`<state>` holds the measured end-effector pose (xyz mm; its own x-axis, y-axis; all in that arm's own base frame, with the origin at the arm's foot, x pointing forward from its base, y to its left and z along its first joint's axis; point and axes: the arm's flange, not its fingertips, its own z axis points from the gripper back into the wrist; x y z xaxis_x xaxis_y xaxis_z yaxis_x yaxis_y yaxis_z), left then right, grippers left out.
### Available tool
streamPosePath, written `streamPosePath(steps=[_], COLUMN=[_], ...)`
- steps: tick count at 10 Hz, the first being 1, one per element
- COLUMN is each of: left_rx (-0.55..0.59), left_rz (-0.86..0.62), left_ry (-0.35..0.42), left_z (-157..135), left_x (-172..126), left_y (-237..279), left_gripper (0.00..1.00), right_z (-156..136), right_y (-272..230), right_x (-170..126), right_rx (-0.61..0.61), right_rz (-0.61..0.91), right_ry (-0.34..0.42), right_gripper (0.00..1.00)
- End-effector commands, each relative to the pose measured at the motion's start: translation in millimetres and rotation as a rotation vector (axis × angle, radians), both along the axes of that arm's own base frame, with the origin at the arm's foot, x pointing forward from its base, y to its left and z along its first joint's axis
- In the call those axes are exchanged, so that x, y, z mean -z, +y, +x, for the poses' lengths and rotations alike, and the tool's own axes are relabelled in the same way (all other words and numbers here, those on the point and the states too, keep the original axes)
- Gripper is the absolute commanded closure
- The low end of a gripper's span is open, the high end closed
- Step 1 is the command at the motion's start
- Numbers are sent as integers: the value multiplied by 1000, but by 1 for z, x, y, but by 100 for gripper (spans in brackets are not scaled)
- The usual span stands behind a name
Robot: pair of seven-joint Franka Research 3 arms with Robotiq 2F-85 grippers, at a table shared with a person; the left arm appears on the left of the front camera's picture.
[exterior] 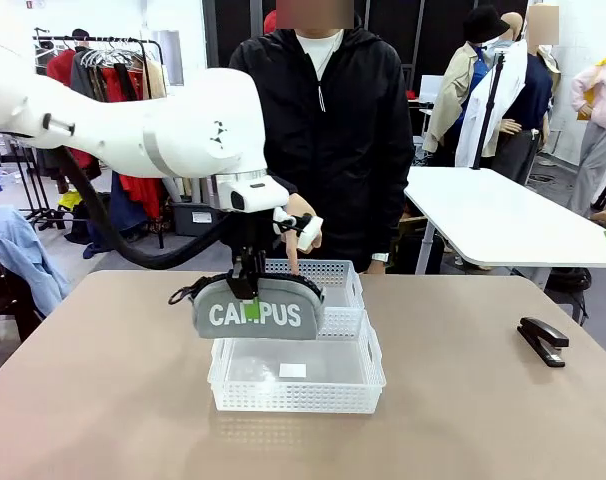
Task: Distribute items into two baskets.
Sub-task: Place the picked Pencil pouch into the Organizing basket as instructed by the person.
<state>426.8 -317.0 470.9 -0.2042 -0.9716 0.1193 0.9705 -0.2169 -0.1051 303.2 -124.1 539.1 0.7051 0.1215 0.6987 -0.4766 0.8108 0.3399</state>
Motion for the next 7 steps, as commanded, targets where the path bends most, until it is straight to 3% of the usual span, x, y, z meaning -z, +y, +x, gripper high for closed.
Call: streamPosePath(steps=[1,4,7], left_rx=[5,4,9], left_rz=[21,7,8], left_ry=[-16,-72,-48], left_z=[3,9,20], left_x=[11,31,52], left_y=[-12,-30,-46], left_gripper=[100,100,100], right_z=[1,1,1], right_y=[0,0,0], right_x=[-1,-1,-1], right_rx=[-13,-13,-13], right_rz=[17,17,17], right_ry=[-16,-16,-16], right_gripper=[0,0,0])
